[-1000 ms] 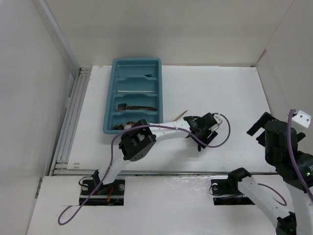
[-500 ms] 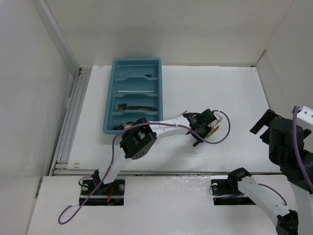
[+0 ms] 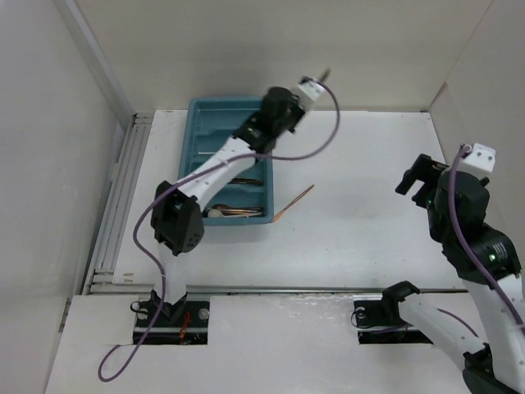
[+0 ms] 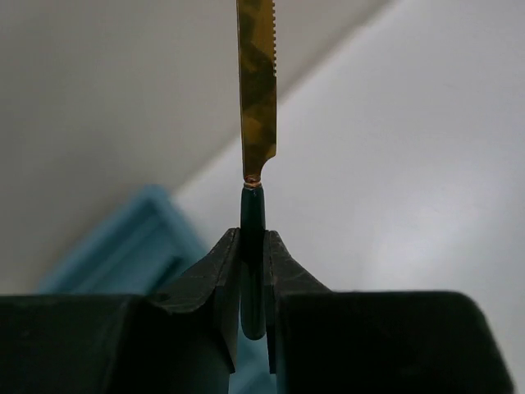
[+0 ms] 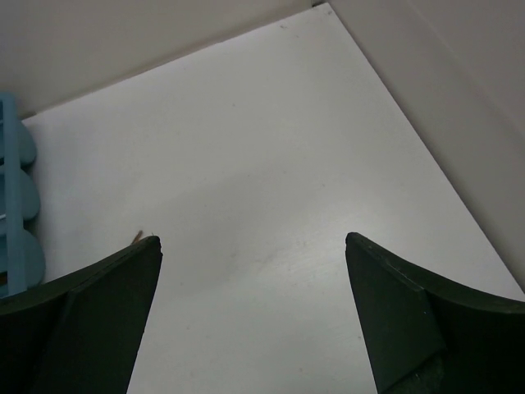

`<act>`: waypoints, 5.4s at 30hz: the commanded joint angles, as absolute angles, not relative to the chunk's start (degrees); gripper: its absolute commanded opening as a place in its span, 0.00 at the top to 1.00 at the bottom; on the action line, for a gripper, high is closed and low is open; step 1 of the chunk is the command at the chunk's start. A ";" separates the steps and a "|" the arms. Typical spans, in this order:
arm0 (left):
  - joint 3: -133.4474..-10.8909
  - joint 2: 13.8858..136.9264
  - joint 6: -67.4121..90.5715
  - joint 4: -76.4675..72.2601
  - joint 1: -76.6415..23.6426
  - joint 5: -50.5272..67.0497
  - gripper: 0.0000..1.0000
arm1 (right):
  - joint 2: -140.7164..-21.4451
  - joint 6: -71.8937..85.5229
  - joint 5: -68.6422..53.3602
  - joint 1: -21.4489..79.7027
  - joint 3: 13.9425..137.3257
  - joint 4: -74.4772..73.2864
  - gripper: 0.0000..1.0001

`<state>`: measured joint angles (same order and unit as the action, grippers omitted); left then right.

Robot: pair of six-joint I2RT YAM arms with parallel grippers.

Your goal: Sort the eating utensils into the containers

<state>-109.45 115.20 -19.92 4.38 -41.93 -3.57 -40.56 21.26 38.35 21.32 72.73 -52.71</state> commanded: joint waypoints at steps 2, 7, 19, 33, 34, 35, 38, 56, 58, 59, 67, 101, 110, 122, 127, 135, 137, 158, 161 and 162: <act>-103.90 112.59 -36.80 -11.75 -31.48 -3.26 1.00 | -46.39 13.90 34.81 21.09 71.81 -35.61 0.03; -97.73 115.74 -49.38 -26.44 -20.14 9.74 1.00 | -58.08 7.48 32.34 21.09 74.27 -24.26 0.03; -96.59 125.06 -56.34 -26.63 -10.37 28.65 1.00 | -80.50 5.62 30.41 23.47 89.37 -19.95 0.00; -100.10 122.44 -40.44 -28.21 -10.90 14.96 0.16 | -76.56 2.20 36.30 27.42 87.46 -23.37 0.00; -100.11 119.73 -39.30 -28.21 -12.29 13.72 0.16 | -74.90 2.20 36.30 27.42 86.84 -23.38 0.00; -100.11 118.05 -38.68 -28.21 -13.26 12.58 0.16 | -74.01 2.20 35.78 27.42 86.31 -24.25 0.00; -98.44 110.41 -41.65 -19.99 -19.13 12.38 0.16 | -70.50 2.20 29.20 27.42 84.38 -27.76 0.00; -107.67 125.51 -16.87 20.84 -44.20 11.63 0.14 | -44.82 7.38 20.47 26.89 75.41 -48.78 0.00; -107.67 126.90 -18.80 20.22 -44.73 9.76 0.14 | -43.60 7.38 20.48 26.89 75.41 -49.31 0.00; -108.54 127.70 -19.33 20.82 -44.74 9.76 0.14 | -43.59 7.38 20.48 26.89 75.41 -49.31 0.00; -113.82 133.15 -15.03 30.05 -43.59 12.20 0.26 | -42.54 5.72 20.56 26.89 75.41 -50.98 0.00; -120.12 117.07 -9.13 16.61 -42.98 23.30 1.00 | -42.19 5.27 21.27 26.89 78.49 -48.08 0.00; -120.16 116.02 -33.29 -1.56 -30.86 11.51 1.00 | -50.17 2.91 18.90 26.89 77.96 -36.15 0.00; -117.69 128.49 -51.58 -6.94 -15.38 23.02 1.00 | -78.38 -7.91 12.84 26.29 89.72 -19.78 0.00; -115.32 132.27 -53.00 -10.63 -13.97 23.21 1.00 | -86.12 -8.44 10.82 25.75 97.54 -22.40 0.00; -113.73 132.72 -46.86 -17.48 -12.05 16.79 0.32 | -87.89 -8.44 10.72 25.75 100.20 -25.49 0.00; -113.73 131.67 -43.44 -18.89 -11.52 14.61 0.27 | -86.58 -7.83 10.72 25.75 99.50 -26.19 0.00; -87.48 86.07 4.04 10.90 11.15 -19.09 0.10 | -46.07 3.16 37.25 21.09 80.07 -48.95 0.00; -77.98 76.66 5.88 11.51 14.41 -16.71 0.10 | -42.98 3.16 37.88 20.57 78.84 -50.27 0.00; -76.04 74.73 5.89 11.51 14.41 -15.74 0.10 | -42.98 3.16 37.88 20.57 78.84 -50.27 0.00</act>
<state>-81.25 78.78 2.39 8.49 14.92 -18.31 -42.76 2.48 34.68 20.97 79.99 -48.66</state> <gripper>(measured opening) 0.898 0.999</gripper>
